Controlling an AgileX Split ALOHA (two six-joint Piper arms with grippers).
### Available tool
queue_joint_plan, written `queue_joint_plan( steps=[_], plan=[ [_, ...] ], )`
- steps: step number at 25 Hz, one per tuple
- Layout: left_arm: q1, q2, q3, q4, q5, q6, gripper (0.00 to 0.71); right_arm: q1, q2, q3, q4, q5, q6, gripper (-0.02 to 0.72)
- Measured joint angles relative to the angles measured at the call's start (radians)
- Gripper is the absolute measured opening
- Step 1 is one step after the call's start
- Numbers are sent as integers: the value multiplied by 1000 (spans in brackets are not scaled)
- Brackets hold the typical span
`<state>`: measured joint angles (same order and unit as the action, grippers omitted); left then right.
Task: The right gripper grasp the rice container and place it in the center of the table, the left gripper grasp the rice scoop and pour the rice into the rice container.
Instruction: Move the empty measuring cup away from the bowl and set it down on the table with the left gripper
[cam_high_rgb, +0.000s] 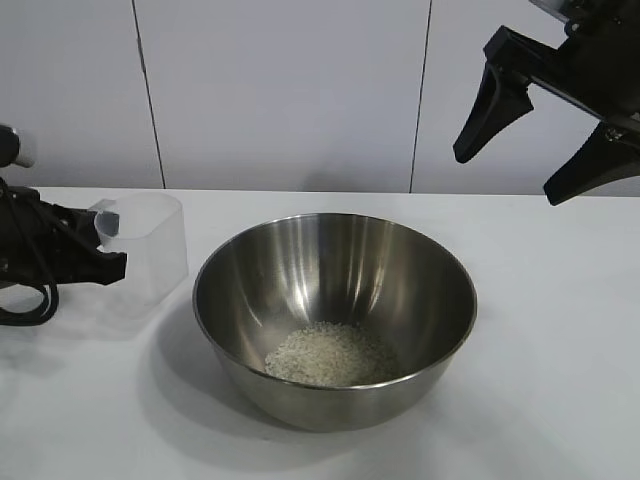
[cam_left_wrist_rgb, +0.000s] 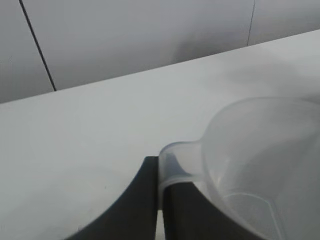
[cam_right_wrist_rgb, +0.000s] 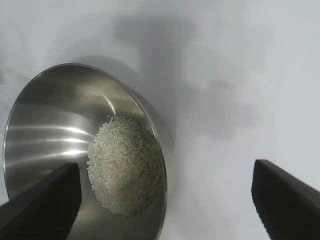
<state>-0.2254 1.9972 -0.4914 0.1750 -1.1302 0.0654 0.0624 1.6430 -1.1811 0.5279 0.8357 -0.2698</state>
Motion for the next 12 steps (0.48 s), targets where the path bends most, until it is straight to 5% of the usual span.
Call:
queue_joint_plan(
  steps=[12],
  plan=[
    [0, 8, 0, -20, 13, 70, 8, 0, 0, 0, 0, -19, -1, 639]
  ],
)
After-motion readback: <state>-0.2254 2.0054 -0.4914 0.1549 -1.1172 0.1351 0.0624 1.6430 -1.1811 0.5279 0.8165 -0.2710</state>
